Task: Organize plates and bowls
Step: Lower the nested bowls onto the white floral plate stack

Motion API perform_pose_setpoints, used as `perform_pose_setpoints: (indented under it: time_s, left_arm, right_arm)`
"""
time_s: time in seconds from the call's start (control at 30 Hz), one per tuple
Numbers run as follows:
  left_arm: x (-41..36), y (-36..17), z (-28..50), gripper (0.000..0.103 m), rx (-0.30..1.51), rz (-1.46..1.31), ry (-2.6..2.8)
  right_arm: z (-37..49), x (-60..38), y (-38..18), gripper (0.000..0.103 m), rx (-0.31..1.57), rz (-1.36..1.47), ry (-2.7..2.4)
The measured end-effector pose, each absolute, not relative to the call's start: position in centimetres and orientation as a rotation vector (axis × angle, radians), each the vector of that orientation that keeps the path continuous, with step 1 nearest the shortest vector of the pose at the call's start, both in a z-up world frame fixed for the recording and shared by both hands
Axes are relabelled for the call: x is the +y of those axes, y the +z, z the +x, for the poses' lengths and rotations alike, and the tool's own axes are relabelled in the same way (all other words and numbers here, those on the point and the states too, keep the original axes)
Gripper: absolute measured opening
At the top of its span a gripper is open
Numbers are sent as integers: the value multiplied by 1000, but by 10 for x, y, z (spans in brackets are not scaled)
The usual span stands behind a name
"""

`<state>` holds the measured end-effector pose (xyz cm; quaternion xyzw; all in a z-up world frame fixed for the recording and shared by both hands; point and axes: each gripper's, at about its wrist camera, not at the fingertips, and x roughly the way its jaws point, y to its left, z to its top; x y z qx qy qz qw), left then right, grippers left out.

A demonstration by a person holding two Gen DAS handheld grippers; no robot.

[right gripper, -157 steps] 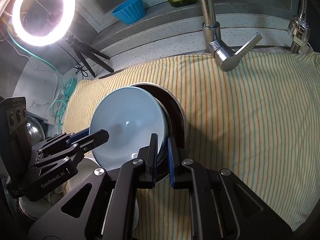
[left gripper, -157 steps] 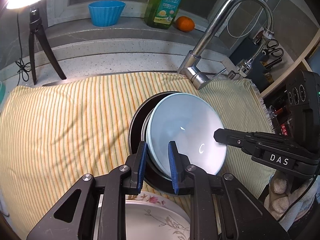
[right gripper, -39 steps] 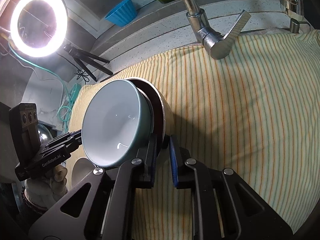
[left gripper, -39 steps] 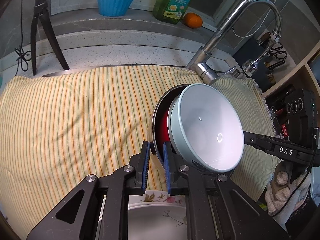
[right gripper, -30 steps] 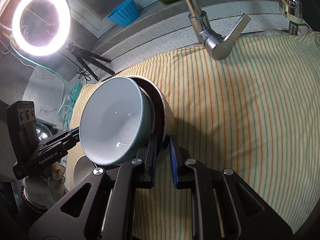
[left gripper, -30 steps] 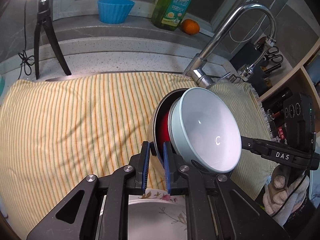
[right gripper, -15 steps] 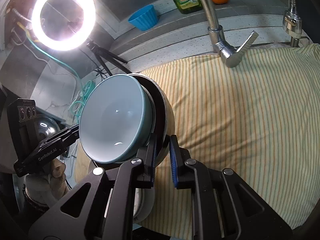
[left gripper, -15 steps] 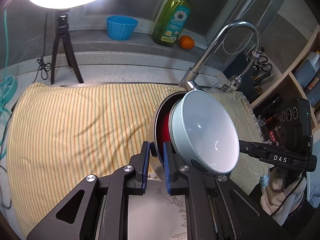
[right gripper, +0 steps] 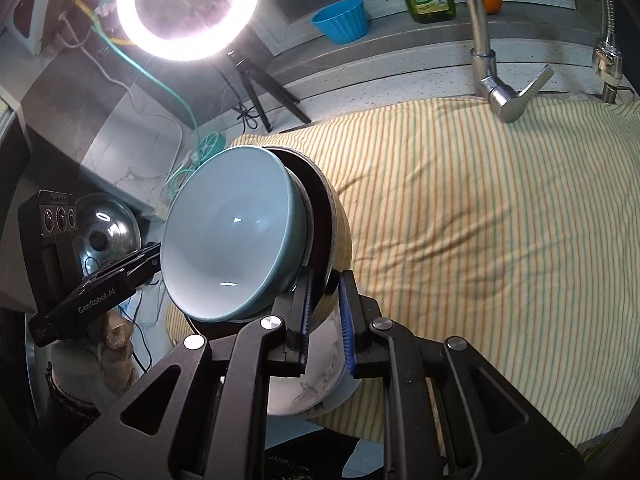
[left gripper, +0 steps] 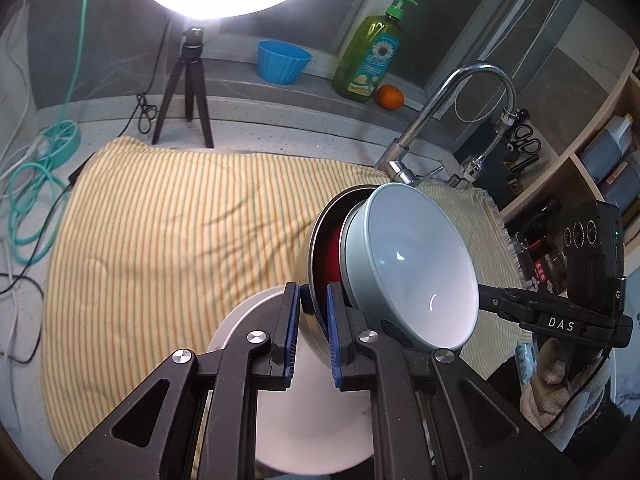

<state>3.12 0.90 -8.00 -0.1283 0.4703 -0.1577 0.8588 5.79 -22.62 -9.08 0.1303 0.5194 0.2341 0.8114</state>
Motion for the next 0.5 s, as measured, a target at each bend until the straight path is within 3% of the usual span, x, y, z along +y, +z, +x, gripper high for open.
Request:
perform_pose_setpoints:
  time_s: [0.5]
  left_arm:
    - [29,-103,-9,10,1047,-308,-293]
  right_arm:
    - [19,-198,-114,14,1175,249,515]
